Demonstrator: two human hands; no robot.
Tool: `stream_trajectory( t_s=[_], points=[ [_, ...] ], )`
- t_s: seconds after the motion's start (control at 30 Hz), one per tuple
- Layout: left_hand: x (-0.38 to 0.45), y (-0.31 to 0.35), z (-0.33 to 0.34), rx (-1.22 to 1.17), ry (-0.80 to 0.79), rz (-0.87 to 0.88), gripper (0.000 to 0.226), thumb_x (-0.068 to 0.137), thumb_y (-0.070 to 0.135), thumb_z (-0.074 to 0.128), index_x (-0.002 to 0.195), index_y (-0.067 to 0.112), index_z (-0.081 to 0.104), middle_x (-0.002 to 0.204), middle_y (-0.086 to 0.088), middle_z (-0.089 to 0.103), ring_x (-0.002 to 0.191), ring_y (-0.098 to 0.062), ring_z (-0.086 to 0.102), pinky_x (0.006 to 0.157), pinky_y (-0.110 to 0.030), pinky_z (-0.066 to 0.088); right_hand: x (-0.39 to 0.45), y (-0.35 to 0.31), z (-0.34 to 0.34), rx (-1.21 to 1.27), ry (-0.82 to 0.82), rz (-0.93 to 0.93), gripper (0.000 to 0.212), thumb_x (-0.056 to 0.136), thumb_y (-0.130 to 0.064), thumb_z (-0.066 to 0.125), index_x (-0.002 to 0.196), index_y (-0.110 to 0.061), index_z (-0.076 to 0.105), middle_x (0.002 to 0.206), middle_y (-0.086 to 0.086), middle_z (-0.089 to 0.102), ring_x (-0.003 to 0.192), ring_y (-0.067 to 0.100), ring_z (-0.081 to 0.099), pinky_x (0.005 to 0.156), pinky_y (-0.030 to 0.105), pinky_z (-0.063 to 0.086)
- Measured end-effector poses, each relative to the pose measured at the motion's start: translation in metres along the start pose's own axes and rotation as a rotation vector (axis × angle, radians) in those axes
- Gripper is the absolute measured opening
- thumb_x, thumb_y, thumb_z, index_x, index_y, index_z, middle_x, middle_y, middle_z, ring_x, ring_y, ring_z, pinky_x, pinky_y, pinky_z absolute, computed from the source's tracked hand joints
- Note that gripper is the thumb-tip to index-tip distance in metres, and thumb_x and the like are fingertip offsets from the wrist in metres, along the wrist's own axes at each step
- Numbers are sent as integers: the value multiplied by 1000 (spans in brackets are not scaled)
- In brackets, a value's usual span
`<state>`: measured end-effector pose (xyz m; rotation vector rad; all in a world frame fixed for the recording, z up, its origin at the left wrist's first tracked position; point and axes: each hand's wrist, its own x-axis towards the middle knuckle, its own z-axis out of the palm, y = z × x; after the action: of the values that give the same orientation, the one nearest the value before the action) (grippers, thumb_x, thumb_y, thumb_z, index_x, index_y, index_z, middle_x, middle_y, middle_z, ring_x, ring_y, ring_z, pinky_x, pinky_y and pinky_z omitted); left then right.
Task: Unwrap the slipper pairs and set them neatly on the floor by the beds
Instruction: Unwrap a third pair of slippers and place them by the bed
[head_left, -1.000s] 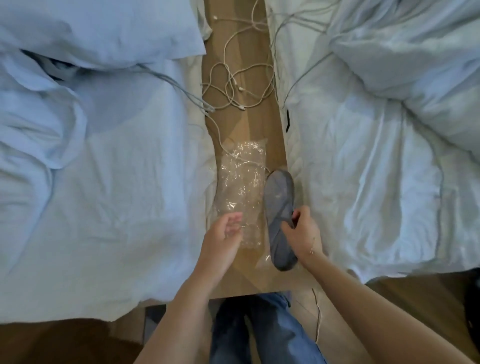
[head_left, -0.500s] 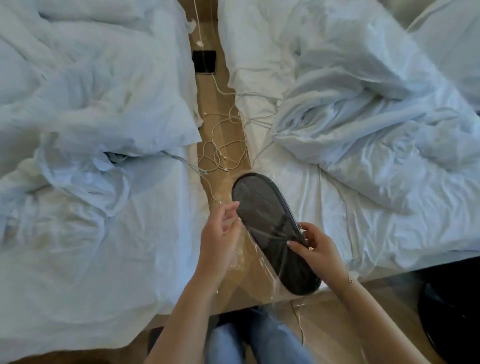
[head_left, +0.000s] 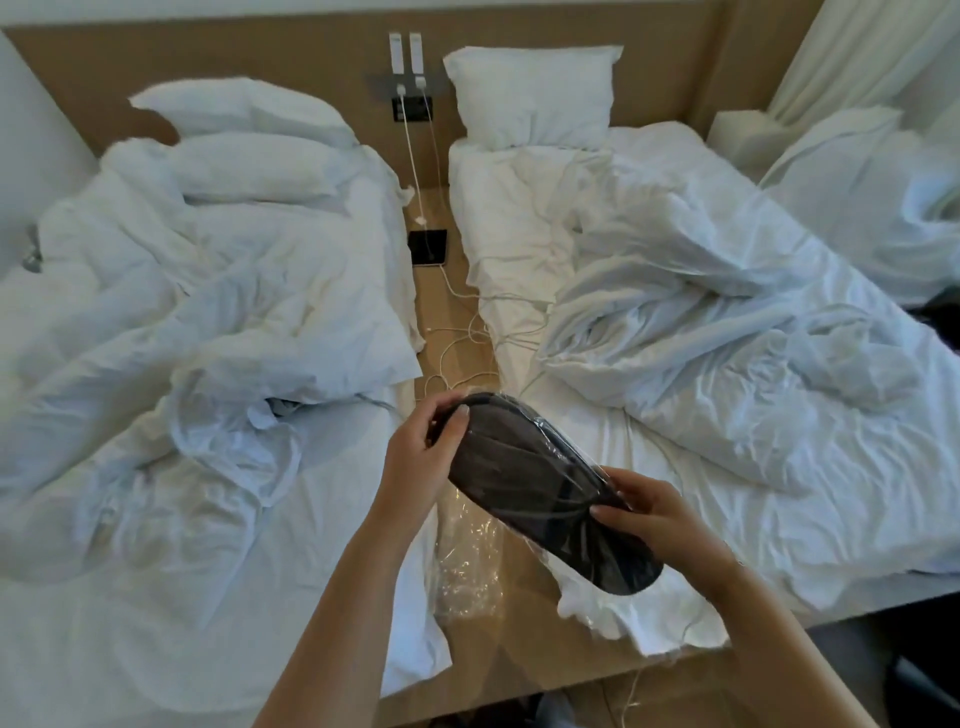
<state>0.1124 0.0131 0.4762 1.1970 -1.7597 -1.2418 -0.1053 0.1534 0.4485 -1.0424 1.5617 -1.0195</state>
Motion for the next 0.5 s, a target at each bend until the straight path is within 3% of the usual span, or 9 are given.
stream_trajectory(
  t_s=[0.13,0.3,0.5],
  points=[
    [-5,4,-6,-49,31,-6,28,91,30,57,119,23,60,108,16,62,99,-1,58,77,-3,46,5,-5,-5,-37,0,-29,40,85,2,64,107,-32,67,101,-10,75,97,7,69,80,17,53],
    [-5,5,-7,28,77,-46,16,93,28,56,107,24,62,96,16,63,91,-2,58,69,-3,46,15,-2,-5,-63,28,-38,34,83,-3,69,103,-30,70,97,-5,76,92,10,70,79,18,53],
    [2,-9,-28,-51,347,-222,25,98,29,48,115,14,60,102,4,59,95,-13,55,75,-21,44,26,8,-6,-133,4,15,28,78,-9,75,103,-21,72,91,-1,76,88,11,70,78,22,55]
  ],
)
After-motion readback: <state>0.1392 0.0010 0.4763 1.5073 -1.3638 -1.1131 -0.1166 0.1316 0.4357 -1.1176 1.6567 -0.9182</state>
